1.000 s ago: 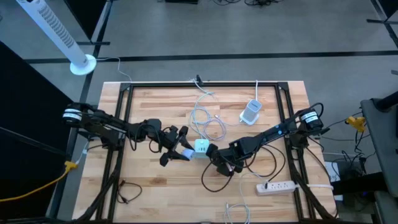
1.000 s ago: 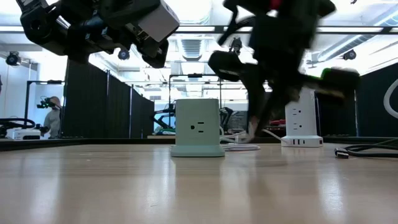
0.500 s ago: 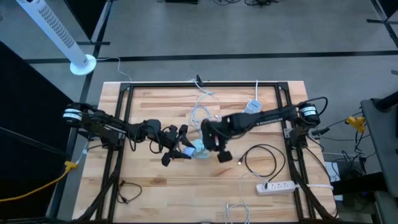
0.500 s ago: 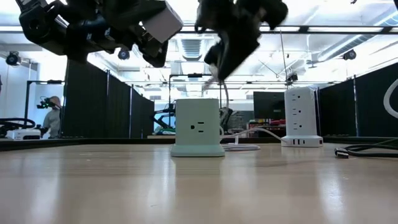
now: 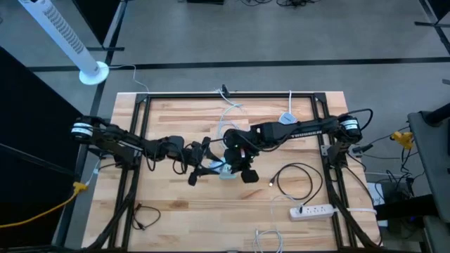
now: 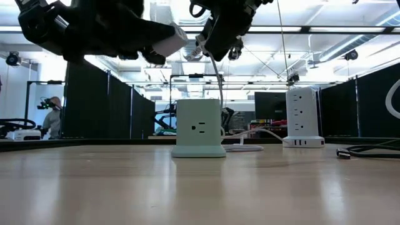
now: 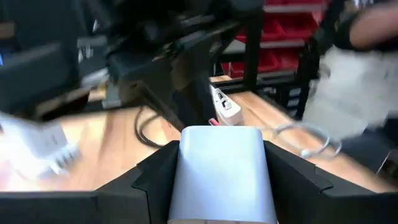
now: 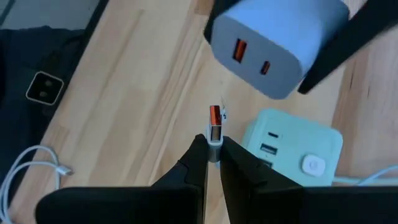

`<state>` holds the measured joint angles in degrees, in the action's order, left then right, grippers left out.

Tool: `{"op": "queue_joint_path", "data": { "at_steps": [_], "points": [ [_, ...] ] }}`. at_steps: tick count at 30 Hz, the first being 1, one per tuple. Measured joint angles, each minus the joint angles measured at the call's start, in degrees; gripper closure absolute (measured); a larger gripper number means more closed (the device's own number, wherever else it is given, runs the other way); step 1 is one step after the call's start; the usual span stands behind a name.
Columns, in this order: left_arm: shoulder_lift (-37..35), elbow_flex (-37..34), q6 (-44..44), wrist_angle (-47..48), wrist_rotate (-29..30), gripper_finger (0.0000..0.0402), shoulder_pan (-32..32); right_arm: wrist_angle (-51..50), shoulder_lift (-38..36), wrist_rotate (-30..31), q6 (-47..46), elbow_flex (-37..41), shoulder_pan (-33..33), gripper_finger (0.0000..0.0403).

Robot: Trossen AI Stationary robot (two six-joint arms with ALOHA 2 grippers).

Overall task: Insert USB
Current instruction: Insert the blue charger cable into the white charger adapter

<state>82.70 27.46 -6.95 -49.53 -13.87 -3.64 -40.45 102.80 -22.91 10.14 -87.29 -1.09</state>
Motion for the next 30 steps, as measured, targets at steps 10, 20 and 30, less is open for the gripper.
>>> {"op": "queue_joint_path", "data": {
  "at_steps": [10, 20, 30],
  "points": [
    [-0.02, 0.02, -47.49, -0.97, -0.15, 0.0207, -2.58, 0.89, 0.00, 0.43, 1.89, 0.01, 0.01, 0.0388],
    [-0.02, 0.02, -61.40, -1.56, 10.03, 0.0207, -2.51, 2.87, 0.97, -11.90, -15.66, 0.02, 1.28, 0.0388],
    [-0.07, 3.35, -77.80, -1.06, 10.08, 0.0207, -5.34, 8.41, 5.07, -37.88, -30.90, 0.02, 3.83, 0.0388]
  ]
}}
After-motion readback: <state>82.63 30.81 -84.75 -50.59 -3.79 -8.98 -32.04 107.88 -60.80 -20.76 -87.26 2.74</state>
